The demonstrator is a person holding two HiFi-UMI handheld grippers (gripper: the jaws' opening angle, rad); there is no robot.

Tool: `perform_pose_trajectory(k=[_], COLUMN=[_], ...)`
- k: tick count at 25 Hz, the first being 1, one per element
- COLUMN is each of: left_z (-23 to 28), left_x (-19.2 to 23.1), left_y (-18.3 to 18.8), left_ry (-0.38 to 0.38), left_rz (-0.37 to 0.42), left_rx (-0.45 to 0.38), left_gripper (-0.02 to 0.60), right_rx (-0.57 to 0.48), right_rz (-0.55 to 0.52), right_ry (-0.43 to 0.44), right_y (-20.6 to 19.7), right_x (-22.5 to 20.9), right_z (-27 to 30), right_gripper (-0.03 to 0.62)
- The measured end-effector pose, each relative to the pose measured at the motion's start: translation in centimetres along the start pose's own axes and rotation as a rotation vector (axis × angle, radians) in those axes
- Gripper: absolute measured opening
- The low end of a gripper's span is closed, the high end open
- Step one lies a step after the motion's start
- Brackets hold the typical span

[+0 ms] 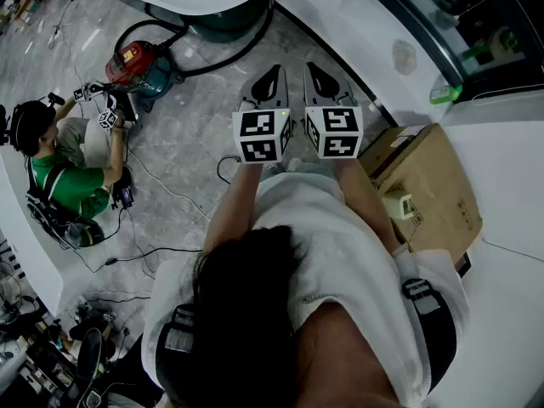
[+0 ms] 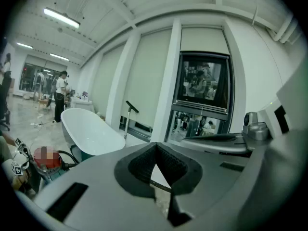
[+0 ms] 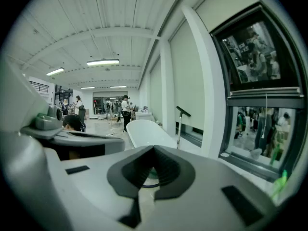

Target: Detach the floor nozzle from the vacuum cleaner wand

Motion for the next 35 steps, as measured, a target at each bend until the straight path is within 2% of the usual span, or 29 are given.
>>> perform_pose_trajectory(k=[12,22,27,35], left_z=[-0.7,-0.3,0.0,0.2], left_x=[0.4,1.4,2.7,3.5], left_y=[0.0,0.0,1.1,1.7], left_ry=[0.004,-0.014,-0.035,-0.064], left_rz=[0.007,0.017,0.023,0.033], left_rx=[-0.007,0.001,-0.013,-0.025], left_gripper=[0.002,0.002,0.002,0.002], right_rx=[0.000,-0.011,-0.027,-0.027], right_rz=[-0.021,0.046,0.075,0.056], right_ry=[-0.004,-0.024,-0.070,-0.083], right_y=[-0.1,-0.1,0.8,1.4], right_x=[0.9,1.1,0.9,1.2], right_z=[-0.3,0.3,1.2,1.9], right_gripper=[0.015,0.015,0.015,0.015])
Point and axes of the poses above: the fingertips, and each gripper's own axes: z forward along the fingers, x to its left, y out of its top, the point moved 1 cm from there along -z, backward along the fingers, and after that the axes turned 5 degrees about -y, right-handed, at the moved point
